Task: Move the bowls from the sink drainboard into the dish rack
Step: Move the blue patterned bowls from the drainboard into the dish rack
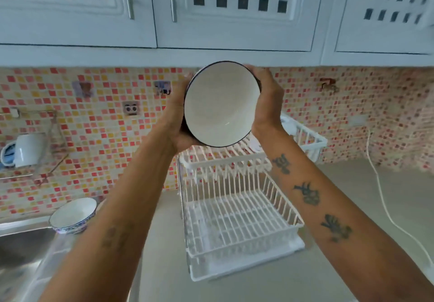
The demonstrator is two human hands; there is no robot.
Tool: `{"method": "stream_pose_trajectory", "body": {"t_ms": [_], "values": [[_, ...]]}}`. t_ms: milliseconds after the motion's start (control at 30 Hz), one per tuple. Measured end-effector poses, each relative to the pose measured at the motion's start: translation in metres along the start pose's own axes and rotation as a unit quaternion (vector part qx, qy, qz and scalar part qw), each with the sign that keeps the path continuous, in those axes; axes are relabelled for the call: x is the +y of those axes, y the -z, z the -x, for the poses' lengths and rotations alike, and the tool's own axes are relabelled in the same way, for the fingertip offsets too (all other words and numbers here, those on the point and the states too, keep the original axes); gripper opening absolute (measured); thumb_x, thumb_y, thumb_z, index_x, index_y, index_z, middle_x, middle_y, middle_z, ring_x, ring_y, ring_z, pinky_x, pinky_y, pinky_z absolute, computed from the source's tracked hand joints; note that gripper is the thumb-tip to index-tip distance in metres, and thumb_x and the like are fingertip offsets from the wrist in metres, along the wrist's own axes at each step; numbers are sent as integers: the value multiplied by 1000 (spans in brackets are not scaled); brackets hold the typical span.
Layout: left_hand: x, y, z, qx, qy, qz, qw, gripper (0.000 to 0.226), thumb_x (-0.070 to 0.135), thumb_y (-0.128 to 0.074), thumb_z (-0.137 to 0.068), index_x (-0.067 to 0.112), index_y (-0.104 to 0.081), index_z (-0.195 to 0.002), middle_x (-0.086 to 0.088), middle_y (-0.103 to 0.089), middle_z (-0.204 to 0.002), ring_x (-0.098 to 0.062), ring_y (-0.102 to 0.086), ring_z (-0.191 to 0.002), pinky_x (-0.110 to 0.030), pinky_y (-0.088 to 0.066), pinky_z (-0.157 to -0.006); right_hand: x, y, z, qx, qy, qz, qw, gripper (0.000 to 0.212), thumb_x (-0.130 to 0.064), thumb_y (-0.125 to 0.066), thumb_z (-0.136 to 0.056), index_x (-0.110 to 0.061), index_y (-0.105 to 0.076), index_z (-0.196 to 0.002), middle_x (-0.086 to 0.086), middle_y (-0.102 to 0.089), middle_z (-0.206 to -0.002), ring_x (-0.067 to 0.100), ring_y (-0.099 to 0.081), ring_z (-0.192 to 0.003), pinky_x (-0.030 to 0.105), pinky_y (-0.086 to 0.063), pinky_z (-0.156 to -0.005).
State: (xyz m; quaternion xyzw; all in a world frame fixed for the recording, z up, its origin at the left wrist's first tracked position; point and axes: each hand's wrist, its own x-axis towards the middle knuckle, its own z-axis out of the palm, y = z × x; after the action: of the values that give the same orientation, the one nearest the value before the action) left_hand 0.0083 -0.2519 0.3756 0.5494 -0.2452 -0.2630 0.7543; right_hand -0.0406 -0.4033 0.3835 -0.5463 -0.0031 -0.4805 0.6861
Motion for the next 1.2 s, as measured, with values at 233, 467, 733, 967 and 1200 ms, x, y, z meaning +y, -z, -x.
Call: {"method": "stream_pose_trajectory", "body": {"t_ms": [233, 467, 733, 967, 1200], "values": [[-21, -30, -42, 196, -89, -152, 965, 84, 72, -66, -59, 14, -62, -118, -10, -72, -106, -26, -73, -84, -34, -60, -57, 11, 35, -38, -134, -103, 155, 973, 34, -48, -41, -88, -18, -58, -86, 0, -60, -90, 16, -53, -84, 36, -38, -79], [-72, -16, -71, 251, -212, -449, 831, 77, 64, -77, -58, 14, -44, -106, -6, -53, -105, -23, -53, -100, -37, -53, -73, 61, 36, -47, -184, -243, 302, 903, 67, -67, -42, -87, -10, -57, -119, 4, -63, -109, 17, -58, -90, 29, -44, -79], [-89, -3, -95, 188, -179, -594, 762, 86, 61, -81, -56, 9, -45, -112, -6, -48, -111, -24, -42, -102, -37, -46, -80, 98, 49, -43, -185, -329, 290, 879, 40, -52, -50, -86, -14, -64, -91, 7, -71, -95, 16, -59, -72, 27, -42, -65], [-94, 1, -96, 161, -147, -636, 740, 95, 64, -81, -52, 7, -40, -118, -2, -38, -107, -27, -38, -104, -42, -47, -88, 102, 51, -43, -186, -367, 267, 871, 38, -41, -53, -87, -11, -58, -110, 5, -64, -87, 16, -57, -70, 27, -43, -60], [-99, 1, -98, 126, -121, -701, 692, 94, 56, -82, -60, 8, -38, -128, -12, -41, -128, -32, -36, -116, -42, -34, -103, 102, 53, -40, -203, -379, 279, 859, 32, -28, -51, -87, -9, -51, -113, 9, -59, -85, 22, -56, -73, 31, -47, -68]]}}
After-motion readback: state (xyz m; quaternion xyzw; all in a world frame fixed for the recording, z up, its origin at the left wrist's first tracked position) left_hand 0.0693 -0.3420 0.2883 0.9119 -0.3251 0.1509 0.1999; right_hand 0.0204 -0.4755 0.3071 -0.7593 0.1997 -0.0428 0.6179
